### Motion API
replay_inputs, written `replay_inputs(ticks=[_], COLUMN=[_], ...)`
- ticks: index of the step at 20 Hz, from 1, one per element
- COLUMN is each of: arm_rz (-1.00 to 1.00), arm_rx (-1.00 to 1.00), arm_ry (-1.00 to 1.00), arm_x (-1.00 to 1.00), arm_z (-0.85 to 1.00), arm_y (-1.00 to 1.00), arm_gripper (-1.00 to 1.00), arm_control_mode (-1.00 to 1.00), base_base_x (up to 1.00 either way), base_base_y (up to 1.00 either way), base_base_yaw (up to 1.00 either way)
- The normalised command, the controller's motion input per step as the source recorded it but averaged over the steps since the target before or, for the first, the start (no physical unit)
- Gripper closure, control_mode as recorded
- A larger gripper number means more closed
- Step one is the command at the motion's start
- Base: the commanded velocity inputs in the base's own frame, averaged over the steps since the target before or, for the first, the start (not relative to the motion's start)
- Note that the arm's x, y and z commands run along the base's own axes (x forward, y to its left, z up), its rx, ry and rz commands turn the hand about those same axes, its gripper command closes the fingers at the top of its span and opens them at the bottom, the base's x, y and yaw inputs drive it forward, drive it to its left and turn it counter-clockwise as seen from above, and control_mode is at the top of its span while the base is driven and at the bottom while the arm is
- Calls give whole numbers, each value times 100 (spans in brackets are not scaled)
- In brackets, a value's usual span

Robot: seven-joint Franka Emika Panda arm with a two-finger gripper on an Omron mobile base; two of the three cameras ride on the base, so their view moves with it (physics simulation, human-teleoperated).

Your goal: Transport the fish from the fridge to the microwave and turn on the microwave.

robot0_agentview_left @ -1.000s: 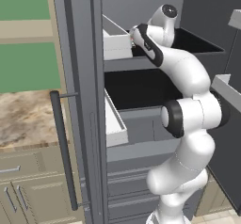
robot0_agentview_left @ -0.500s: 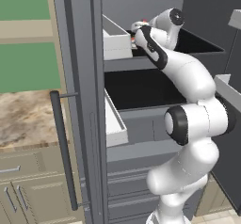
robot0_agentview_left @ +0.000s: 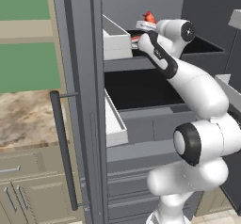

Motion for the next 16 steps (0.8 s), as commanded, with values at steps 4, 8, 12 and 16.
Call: replay_inputs(ticks=[4, 8, 12, 16], arm_rz=[0, 0, 0, 0], arm_rx=[11, 6, 0, 0], arm_ry=[-11, 0, 17, 27], arm_x=[-67, -92, -98, -100], arm_z=[59, 50, 38, 25], arm_y=[0, -11, -17, -7], arm_gripper=[100, 100, 100, 100], arm_control_mode=[-100, -100, -100, -100], base_base_x=[0, 0, 0, 0], base_base_y=[0, 0, 0, 0], base_base_yaw=[0, 0, 0, 0])
